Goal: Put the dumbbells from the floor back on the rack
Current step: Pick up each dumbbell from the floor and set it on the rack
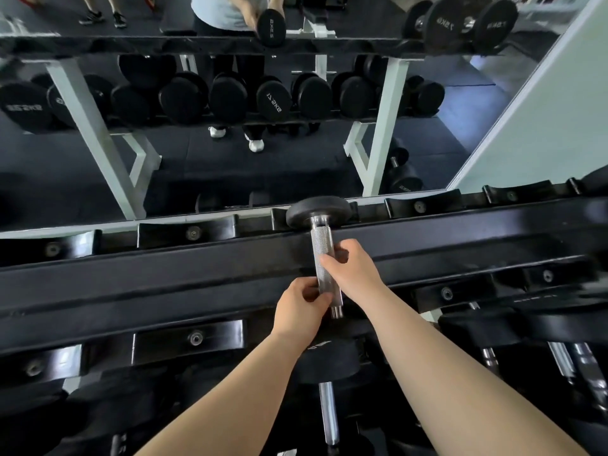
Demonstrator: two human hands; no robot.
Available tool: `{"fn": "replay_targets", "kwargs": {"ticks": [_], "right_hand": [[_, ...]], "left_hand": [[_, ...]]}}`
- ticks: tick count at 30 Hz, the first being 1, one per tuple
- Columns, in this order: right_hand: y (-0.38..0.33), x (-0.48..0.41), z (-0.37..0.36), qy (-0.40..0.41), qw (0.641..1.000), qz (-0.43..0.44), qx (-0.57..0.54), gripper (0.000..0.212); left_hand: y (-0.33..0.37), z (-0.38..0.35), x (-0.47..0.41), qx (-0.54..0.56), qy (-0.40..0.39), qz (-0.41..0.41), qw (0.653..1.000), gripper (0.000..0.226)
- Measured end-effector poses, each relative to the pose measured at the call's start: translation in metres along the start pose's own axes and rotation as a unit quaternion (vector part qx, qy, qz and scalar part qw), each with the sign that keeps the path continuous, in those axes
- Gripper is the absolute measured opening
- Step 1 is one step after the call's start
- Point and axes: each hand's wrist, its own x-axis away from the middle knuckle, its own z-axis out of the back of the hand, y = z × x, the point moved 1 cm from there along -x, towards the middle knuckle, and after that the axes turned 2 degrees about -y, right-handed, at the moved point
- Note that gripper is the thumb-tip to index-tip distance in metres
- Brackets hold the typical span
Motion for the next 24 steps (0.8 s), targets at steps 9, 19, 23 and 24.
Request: {"fn": "replay_targets", "kwargs": {"ticks": [9, 19, 23, 24], "right_hand": [[0.047, 0.117, 0.007, 0.152, 0.976, 0.027, -0.156, 0.015], [0.201, 0.365, -0.067, 0.166, 0.936, -0.155, -0.271, 0.013], [0.269, 0.451, -0.072, 0.184, 0.909, -0.261, -0.266, 0.010], [0.286, 0.469, -0.072, 0.191, 0.904, -0.283, -0.258, 0.009]], "left_hand": [[-0.037, 0.032, 0.087, -0.014, 0.036, -0.081, 0.996, 0.014], [-0.215, 0.039, 0.278, -0.054, -0.128, 0.025, 0.990, 0.023], [-0.267, 0.010, 0.331, -0.126, -0.200, 0.067, 0.969, 0.028], [-0.278, 0.002, 0.343, -0.139, -0.218, 0.075, 0.963, 0.026]]}}
